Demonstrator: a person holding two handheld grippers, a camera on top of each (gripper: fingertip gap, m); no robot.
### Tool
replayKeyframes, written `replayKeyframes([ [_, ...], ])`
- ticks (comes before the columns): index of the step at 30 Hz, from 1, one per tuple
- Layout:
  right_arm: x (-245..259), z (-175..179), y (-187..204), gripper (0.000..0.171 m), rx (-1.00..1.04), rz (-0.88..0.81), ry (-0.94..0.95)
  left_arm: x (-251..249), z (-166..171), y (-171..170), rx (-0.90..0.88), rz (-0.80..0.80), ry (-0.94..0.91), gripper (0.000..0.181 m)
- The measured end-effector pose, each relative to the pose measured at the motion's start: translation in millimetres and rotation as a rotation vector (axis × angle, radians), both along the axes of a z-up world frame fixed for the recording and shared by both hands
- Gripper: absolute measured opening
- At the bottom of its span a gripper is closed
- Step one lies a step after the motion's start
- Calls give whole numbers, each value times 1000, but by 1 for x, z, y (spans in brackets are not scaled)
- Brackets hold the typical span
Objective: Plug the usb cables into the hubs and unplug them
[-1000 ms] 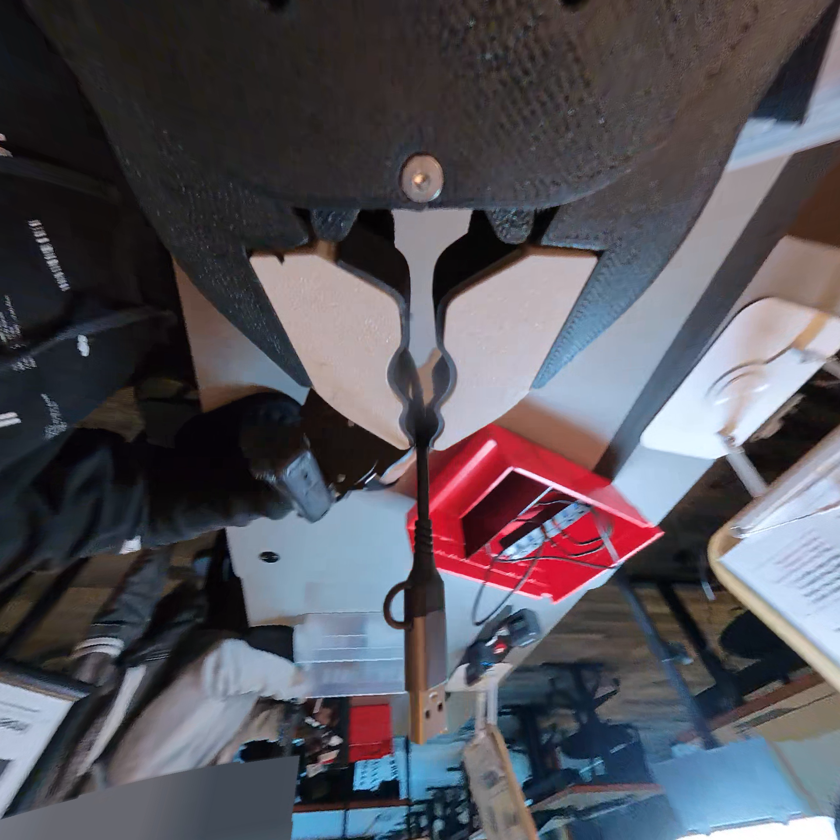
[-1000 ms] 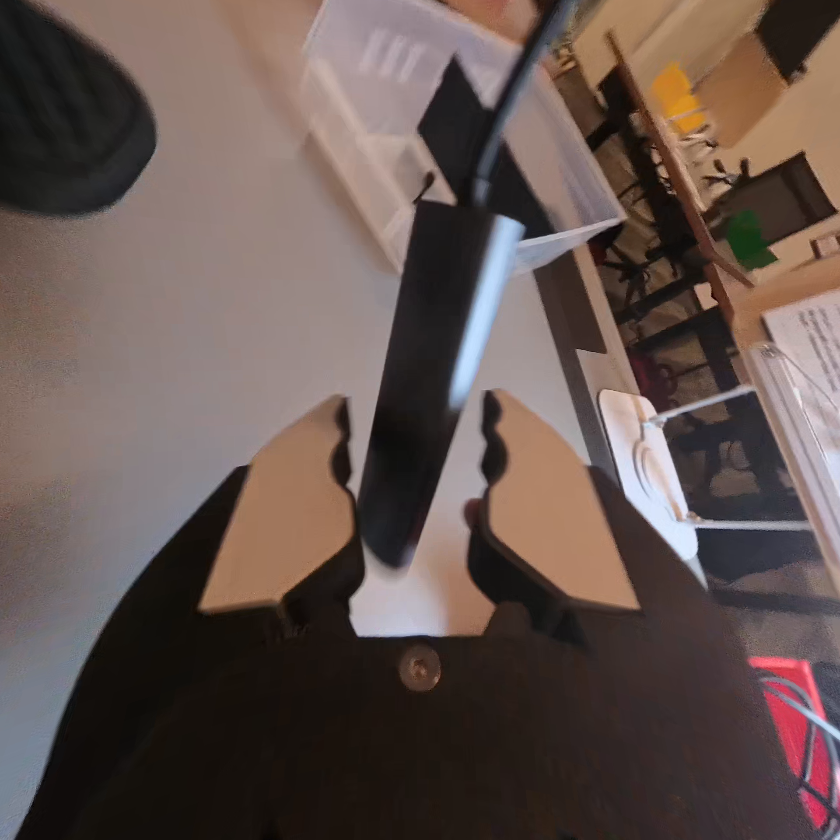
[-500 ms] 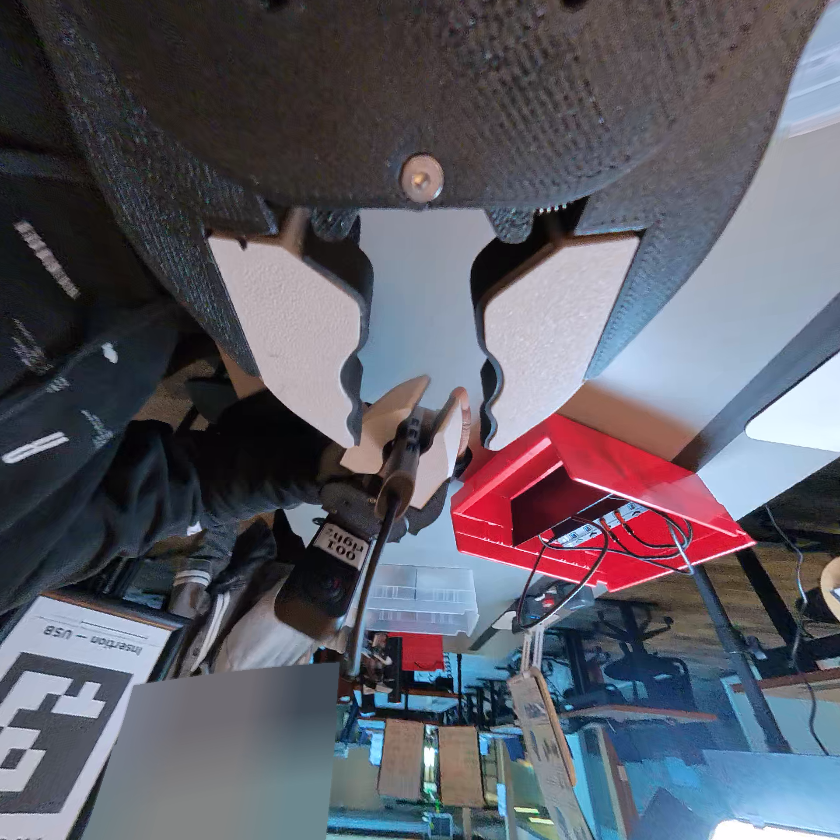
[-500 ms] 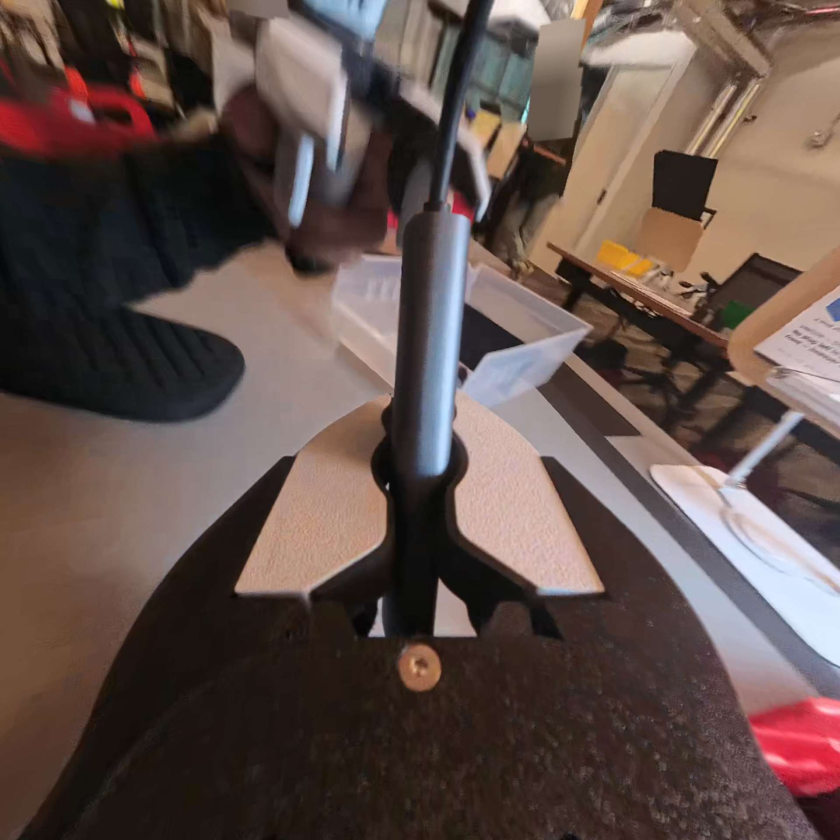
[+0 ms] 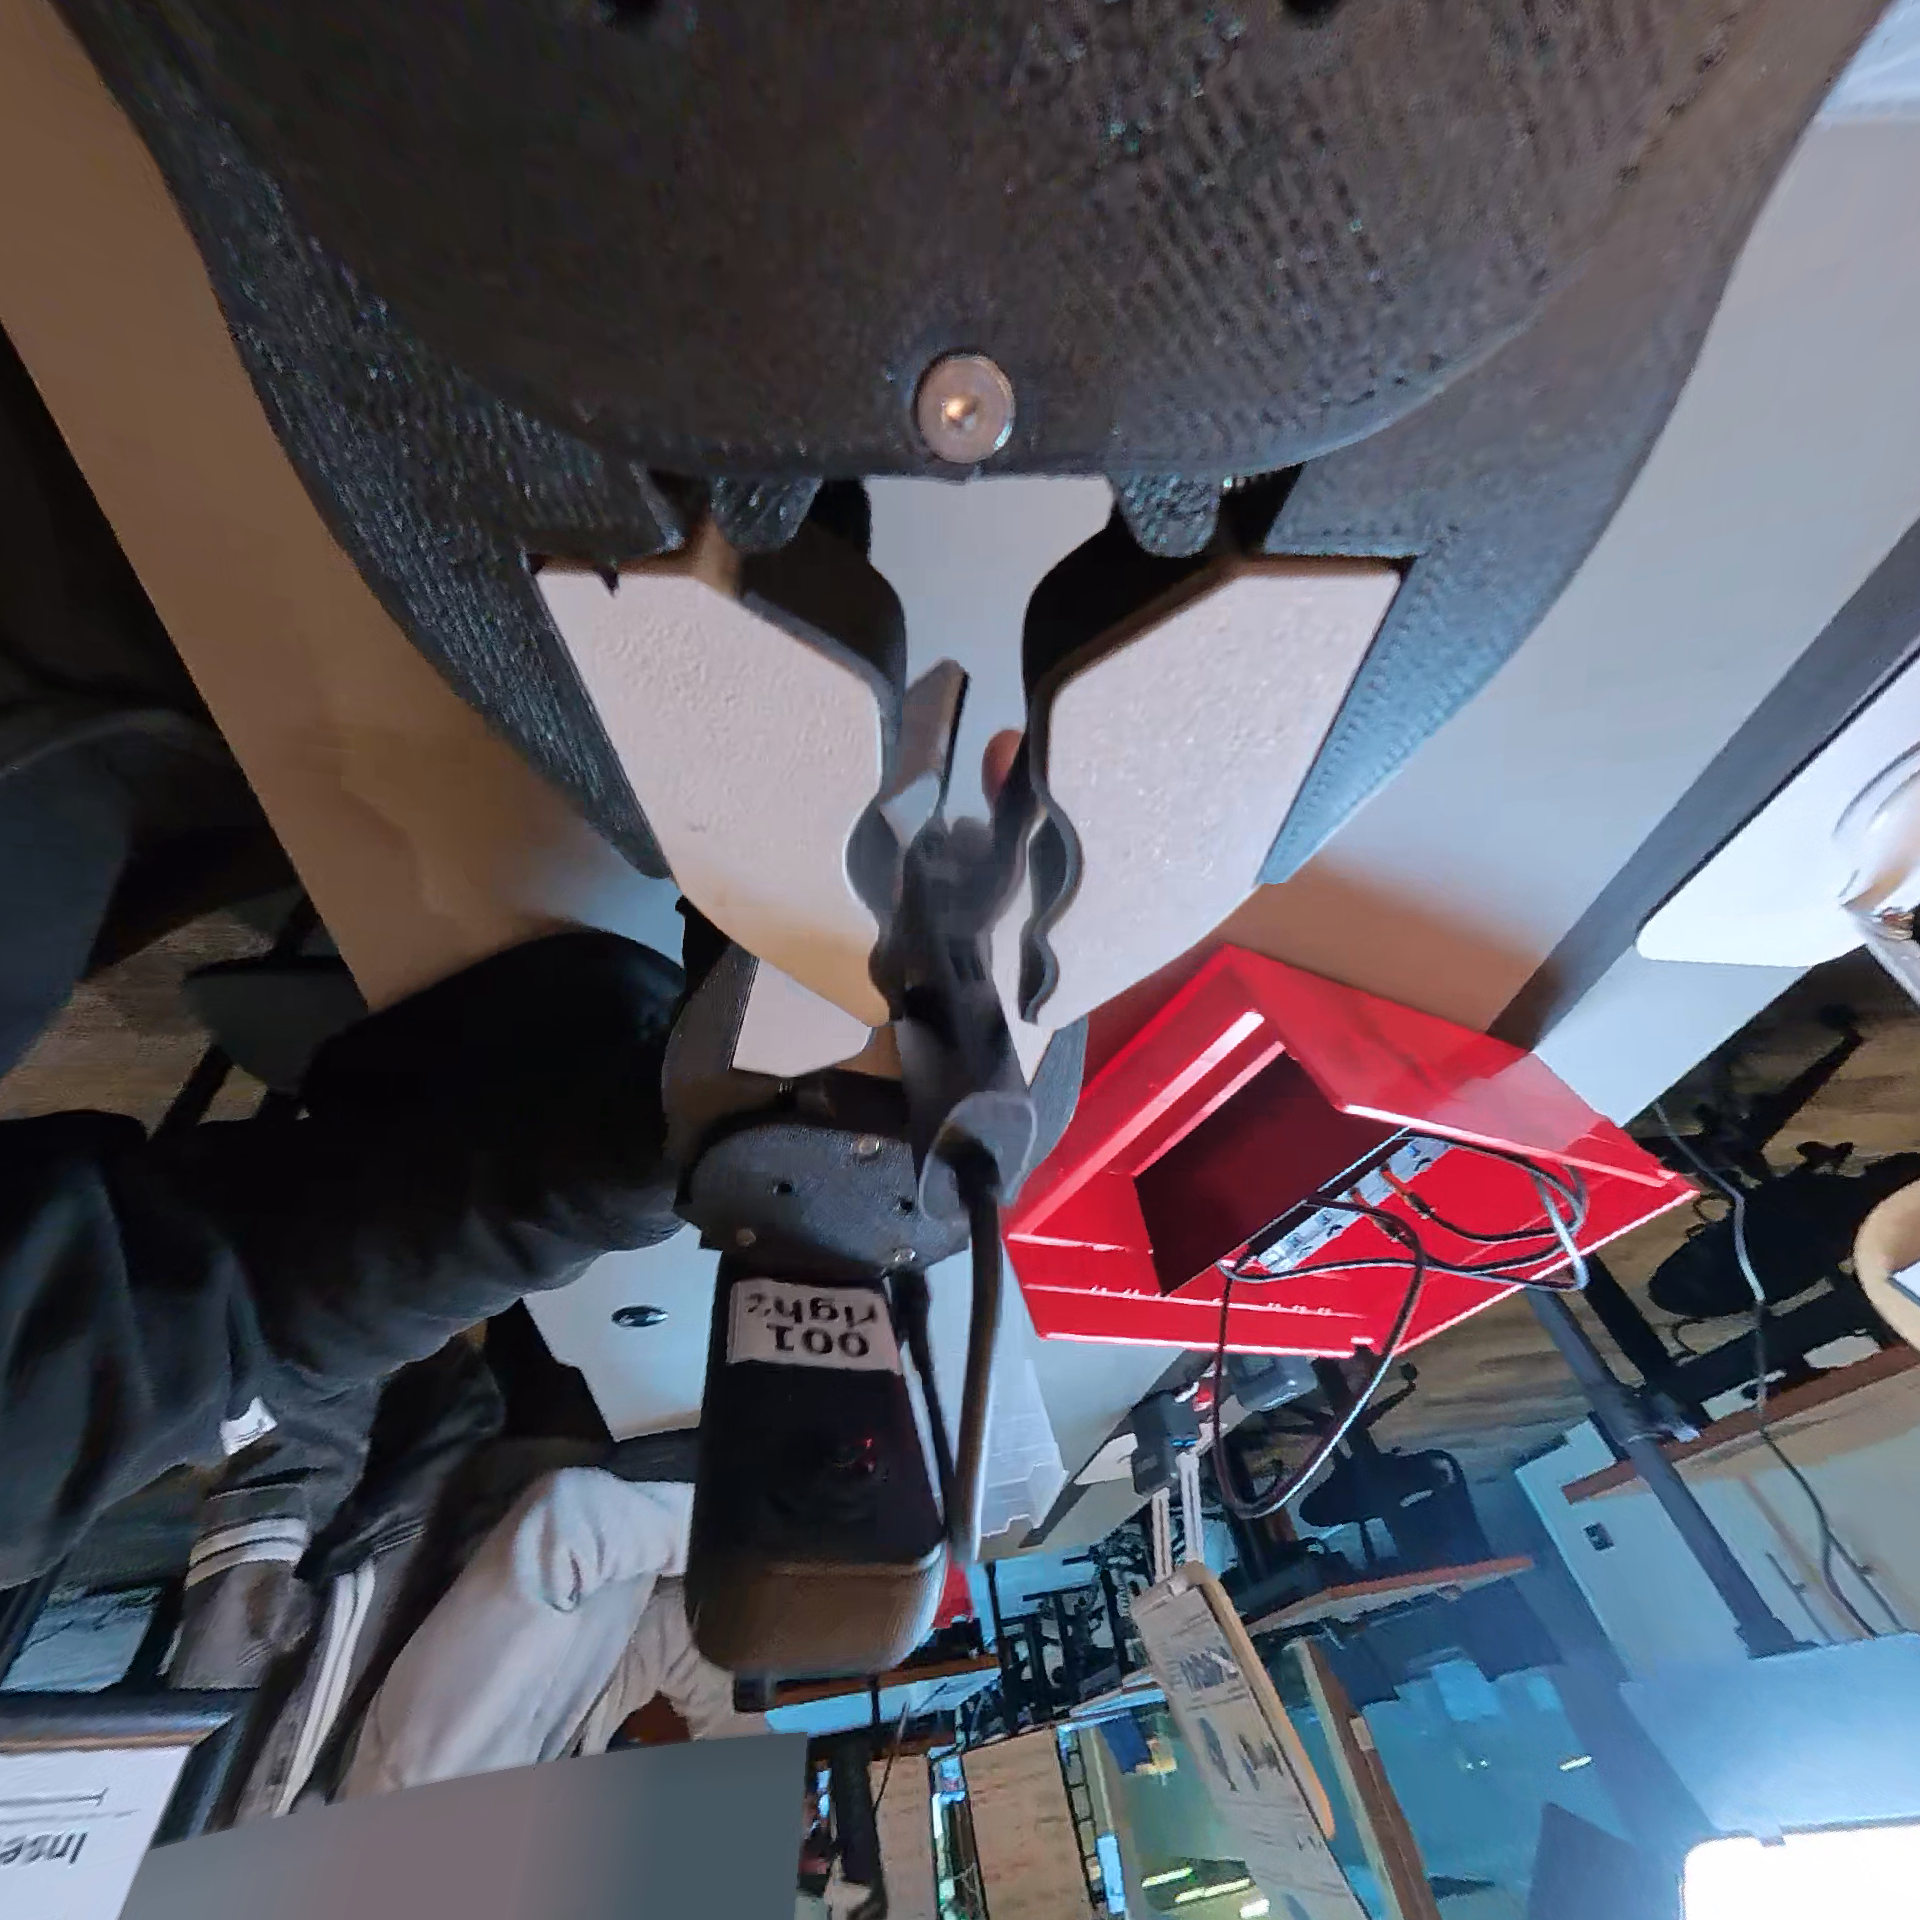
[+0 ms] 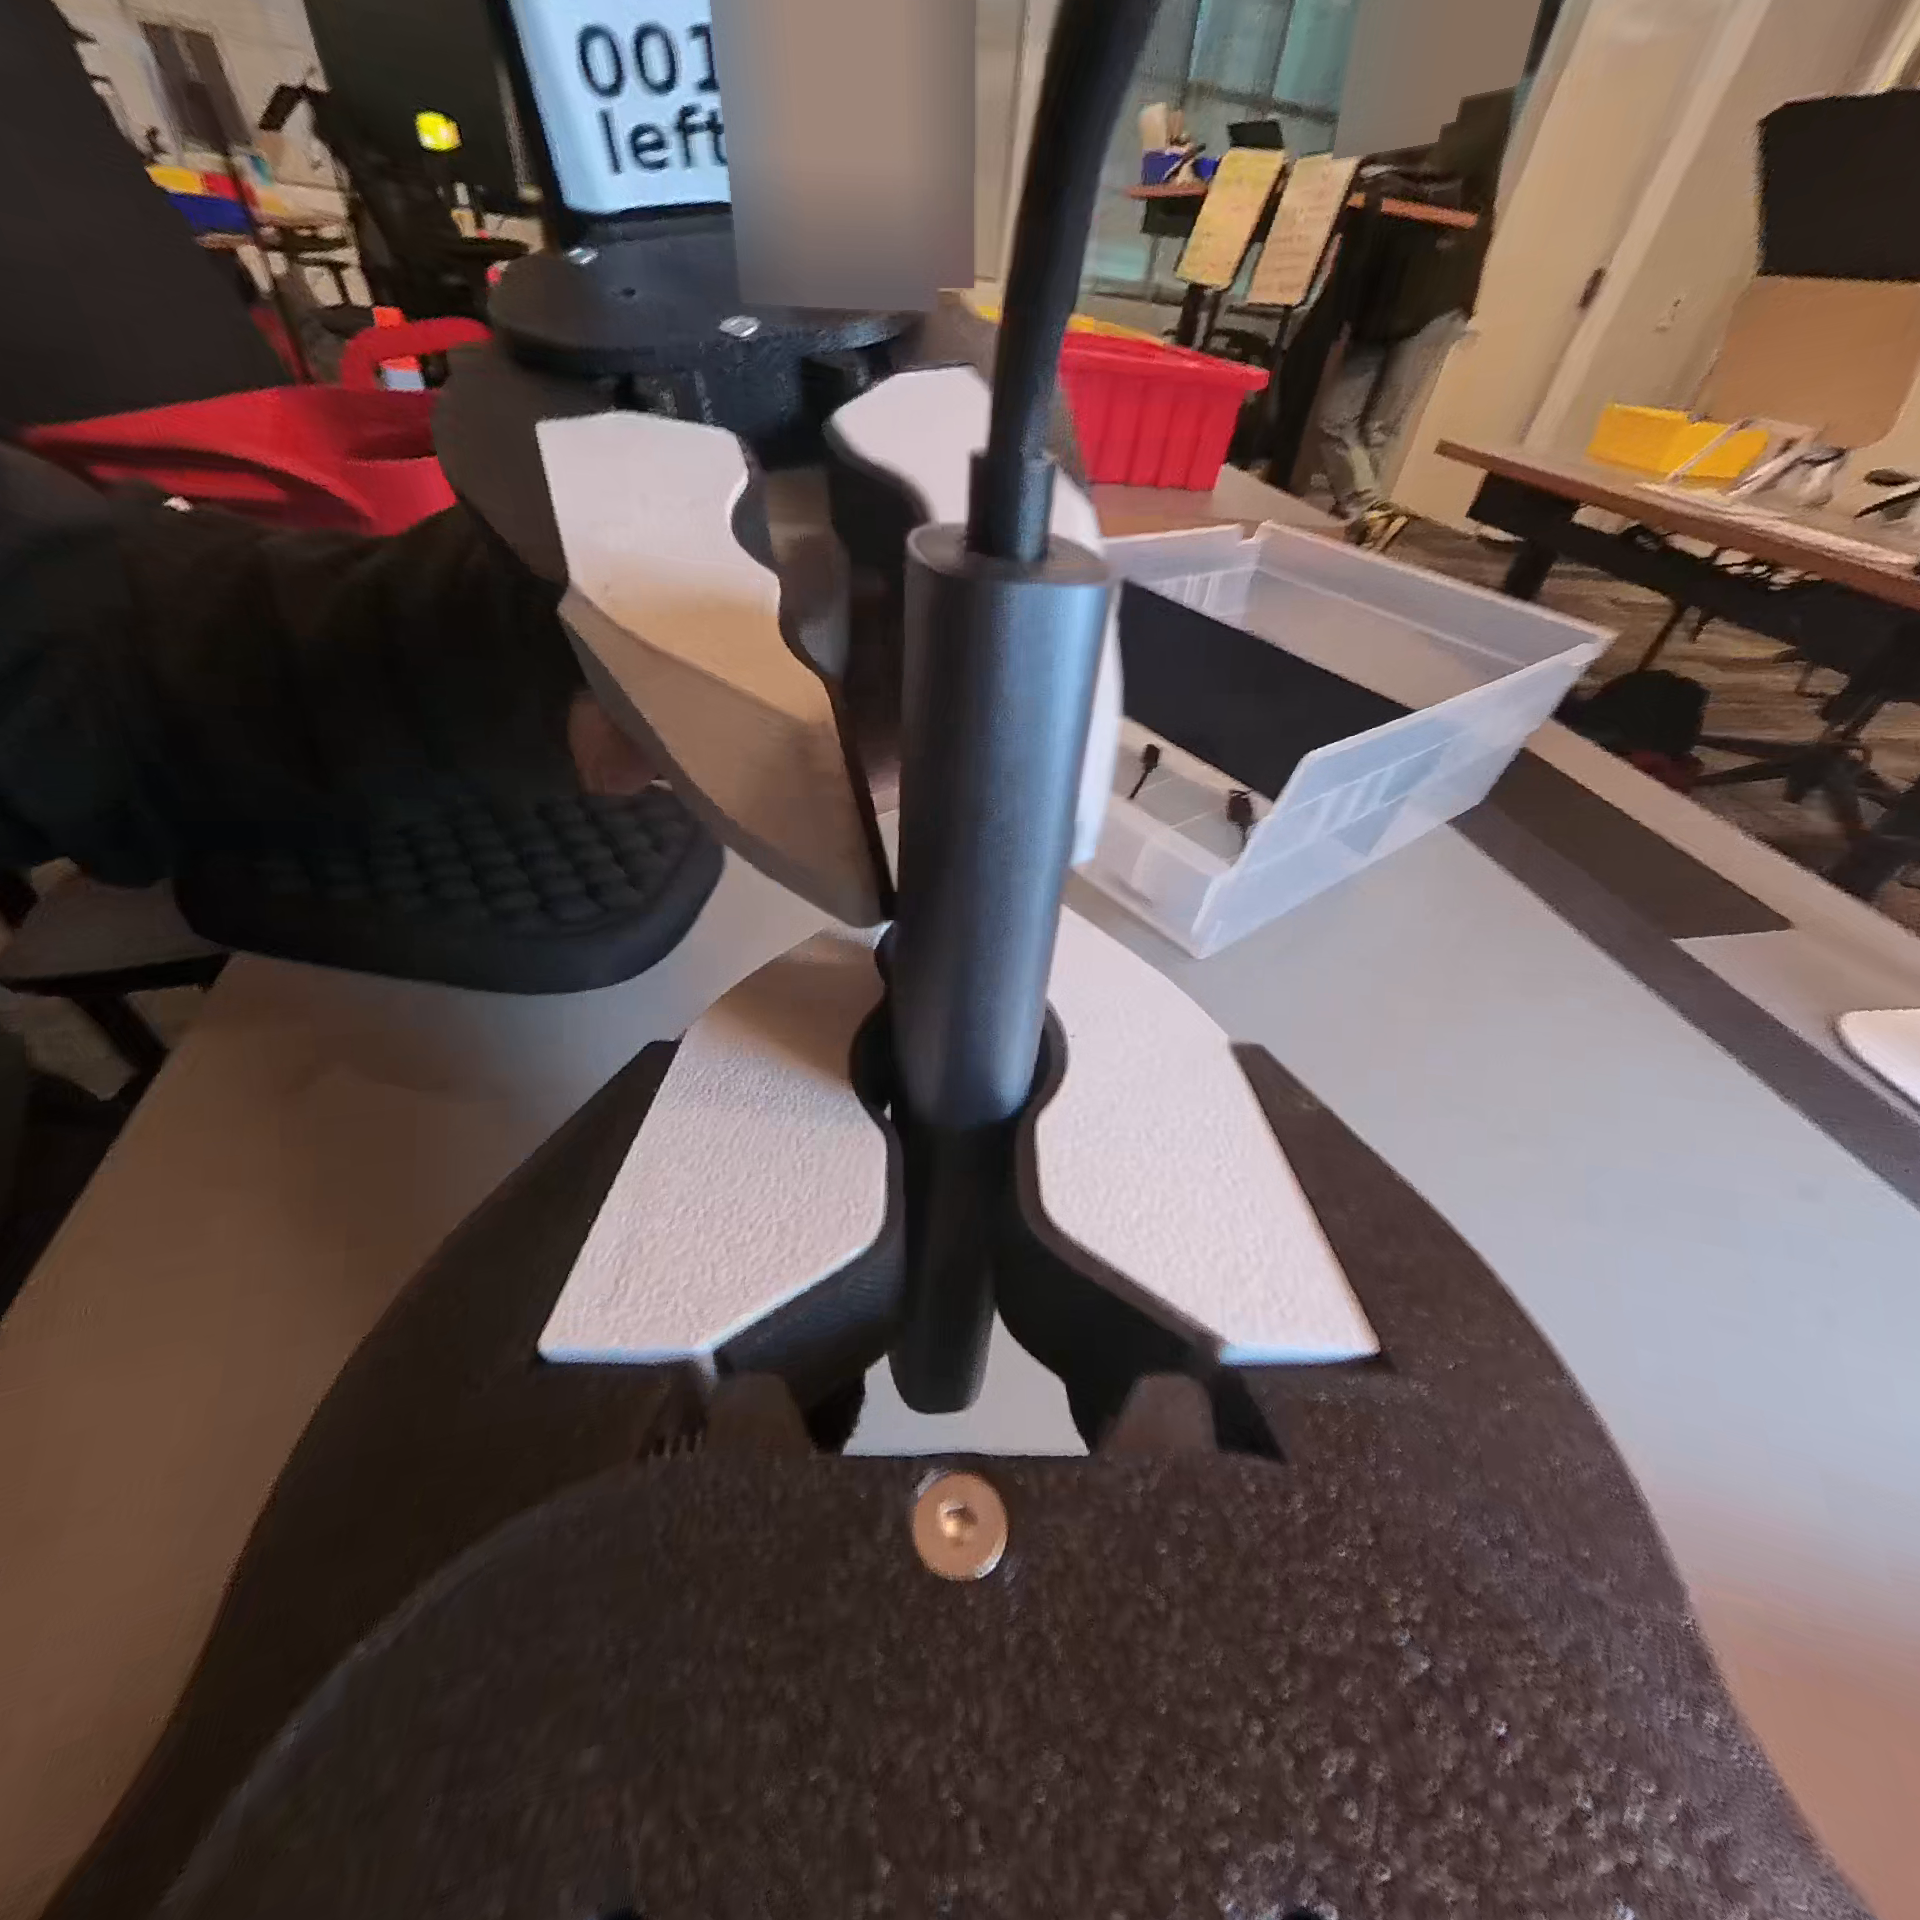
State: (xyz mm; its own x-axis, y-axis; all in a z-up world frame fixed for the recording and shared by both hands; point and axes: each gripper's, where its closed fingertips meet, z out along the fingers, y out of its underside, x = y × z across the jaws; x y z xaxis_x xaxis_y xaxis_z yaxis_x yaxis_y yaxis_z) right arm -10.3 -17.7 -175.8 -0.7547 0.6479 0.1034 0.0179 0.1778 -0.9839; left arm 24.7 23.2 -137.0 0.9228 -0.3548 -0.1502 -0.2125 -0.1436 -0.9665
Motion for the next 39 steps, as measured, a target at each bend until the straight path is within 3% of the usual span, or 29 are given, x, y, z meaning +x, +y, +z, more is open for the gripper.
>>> replayKeyframes([
  [4,1,-9,-6,14,22,20,-28,5,-5,-2,-19,-29,17,19],
  [6,-7,-10,2,18,38,-47,-45,-4,-2,-2,-29,26,47,17],
  [7,-13,-15,8,32,63,-87,-79,-15,2,-4,-16,74,81,17],
  [9,-21,-40,24,76,169,-161,-202,-48,8,-13,-16,190,88,17],
  [10,-22,-52,31,82,235,-183,-234,-67,9,-19,-15,255,86,16],
  [13,-16,-70,37,74,397,-155,-245,-115,0,-36,-34,416,122,16],
  [17,-12,-40,30,54,429,-137,-34,-135,-25,-44,-120,468,243,16],
  [22,-20,13,70,56,407,-318,161,-98,-44,-35,-173,283,360,16],
  [25,-19,-2,83,67,469,-290,101,-65,-44,-27,-155,166,380,16],
  [27,-12,-18,68,63,493,-195,88,-42,-44,-23,-130,84,385,16],
  [31,5,-27,26,36,496,-24,125,-13,-44,-17,-87,-10,366,16],
  [39,8,-19,1,31,276,7,102,3,-27,-14,29,-66,218,16],
])
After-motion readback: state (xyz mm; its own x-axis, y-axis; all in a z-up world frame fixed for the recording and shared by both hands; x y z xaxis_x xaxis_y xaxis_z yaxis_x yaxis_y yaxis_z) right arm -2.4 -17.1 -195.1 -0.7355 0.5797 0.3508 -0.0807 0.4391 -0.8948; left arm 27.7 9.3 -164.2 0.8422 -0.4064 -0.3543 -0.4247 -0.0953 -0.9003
